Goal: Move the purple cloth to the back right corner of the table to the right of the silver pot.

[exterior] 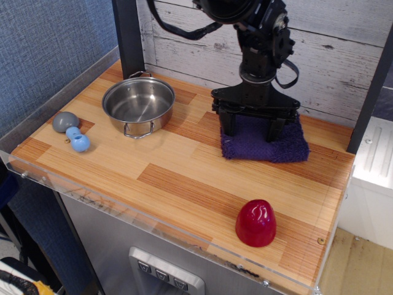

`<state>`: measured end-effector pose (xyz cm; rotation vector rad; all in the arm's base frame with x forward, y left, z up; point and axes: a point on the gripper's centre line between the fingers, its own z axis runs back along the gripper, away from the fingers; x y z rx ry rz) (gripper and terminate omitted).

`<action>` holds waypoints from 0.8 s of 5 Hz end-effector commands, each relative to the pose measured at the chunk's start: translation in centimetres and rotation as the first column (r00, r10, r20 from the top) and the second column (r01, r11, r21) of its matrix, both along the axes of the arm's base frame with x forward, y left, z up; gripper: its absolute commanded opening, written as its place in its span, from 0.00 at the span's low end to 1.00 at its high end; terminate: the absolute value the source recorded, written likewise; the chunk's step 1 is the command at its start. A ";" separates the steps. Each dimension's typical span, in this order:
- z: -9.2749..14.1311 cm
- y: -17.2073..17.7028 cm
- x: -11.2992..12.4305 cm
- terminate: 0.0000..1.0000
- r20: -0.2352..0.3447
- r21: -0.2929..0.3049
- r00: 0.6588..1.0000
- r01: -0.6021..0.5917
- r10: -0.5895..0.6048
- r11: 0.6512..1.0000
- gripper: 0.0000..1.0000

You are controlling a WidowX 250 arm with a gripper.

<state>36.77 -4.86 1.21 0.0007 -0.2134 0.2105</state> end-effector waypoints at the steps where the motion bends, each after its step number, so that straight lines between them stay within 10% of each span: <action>1: 1.9 -1.4 0.0 0.00 0.029 -0.050 1.000 -0.002 0.004 0.999 1.00; 4: 8.8 -1.2 1.5 0.00 0.184 -0.121 0.978 -0.075 0.096 0.990 1.00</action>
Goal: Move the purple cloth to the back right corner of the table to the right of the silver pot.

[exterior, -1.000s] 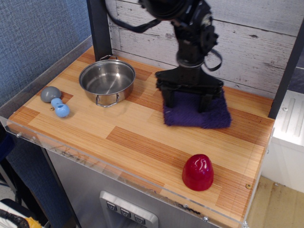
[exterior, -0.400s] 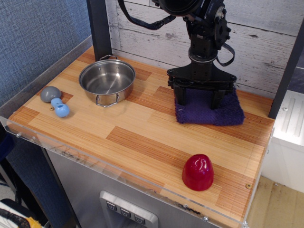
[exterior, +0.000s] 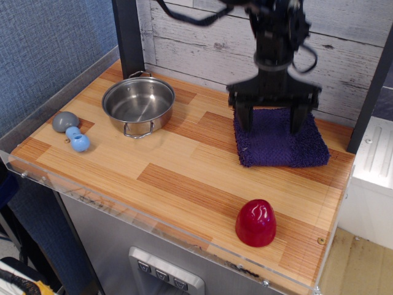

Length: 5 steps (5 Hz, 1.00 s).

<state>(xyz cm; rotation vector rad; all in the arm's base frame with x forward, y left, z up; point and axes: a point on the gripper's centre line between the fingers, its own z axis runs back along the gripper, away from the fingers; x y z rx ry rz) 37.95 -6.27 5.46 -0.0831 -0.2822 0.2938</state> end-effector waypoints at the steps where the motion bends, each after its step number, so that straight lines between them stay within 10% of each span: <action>1: 7.0 0.5 0.0 0.00 0.155 -0.055 0.987 -0.043 0.051 0.998 1.00; 5: 10.9 2.5 -2.1 0.00 0.219 -0.089 0.969 -0.100 0.117 0.991 1.00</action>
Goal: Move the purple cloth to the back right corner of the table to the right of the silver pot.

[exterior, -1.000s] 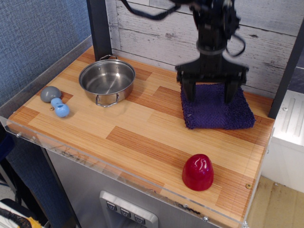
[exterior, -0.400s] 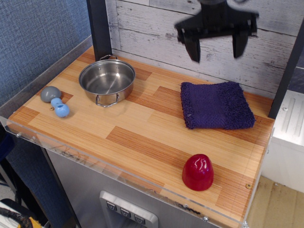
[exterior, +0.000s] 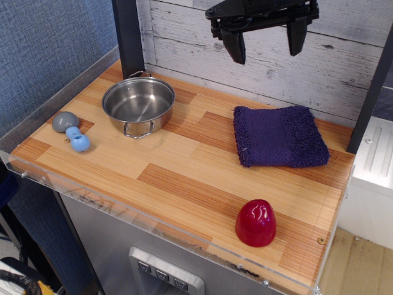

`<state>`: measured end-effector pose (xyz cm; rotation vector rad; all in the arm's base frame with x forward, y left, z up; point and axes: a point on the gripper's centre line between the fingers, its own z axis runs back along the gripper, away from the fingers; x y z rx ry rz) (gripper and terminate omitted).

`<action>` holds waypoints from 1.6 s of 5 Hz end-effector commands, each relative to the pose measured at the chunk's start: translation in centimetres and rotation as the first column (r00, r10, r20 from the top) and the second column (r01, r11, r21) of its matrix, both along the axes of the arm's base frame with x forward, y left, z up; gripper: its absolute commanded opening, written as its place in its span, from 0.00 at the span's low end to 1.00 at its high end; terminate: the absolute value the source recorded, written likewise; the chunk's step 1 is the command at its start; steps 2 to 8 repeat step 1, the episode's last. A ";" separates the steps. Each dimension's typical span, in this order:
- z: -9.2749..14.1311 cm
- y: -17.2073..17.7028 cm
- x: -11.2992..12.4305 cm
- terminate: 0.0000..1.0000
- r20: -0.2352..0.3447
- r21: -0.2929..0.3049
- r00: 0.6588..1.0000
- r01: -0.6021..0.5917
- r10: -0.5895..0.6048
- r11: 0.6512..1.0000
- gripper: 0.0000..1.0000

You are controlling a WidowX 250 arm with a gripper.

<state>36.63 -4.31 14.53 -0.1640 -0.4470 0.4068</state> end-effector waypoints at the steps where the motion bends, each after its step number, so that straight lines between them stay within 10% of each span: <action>1: 1.9 0.5 -0.8 1.00 0.055 -0.003 0.998 -0.002 0.002 1.000 1.00; 8: 1.9 0.5 -0.8 1.00 0.055 -0.003 0.998 -0.002 0.002 1.000 1.00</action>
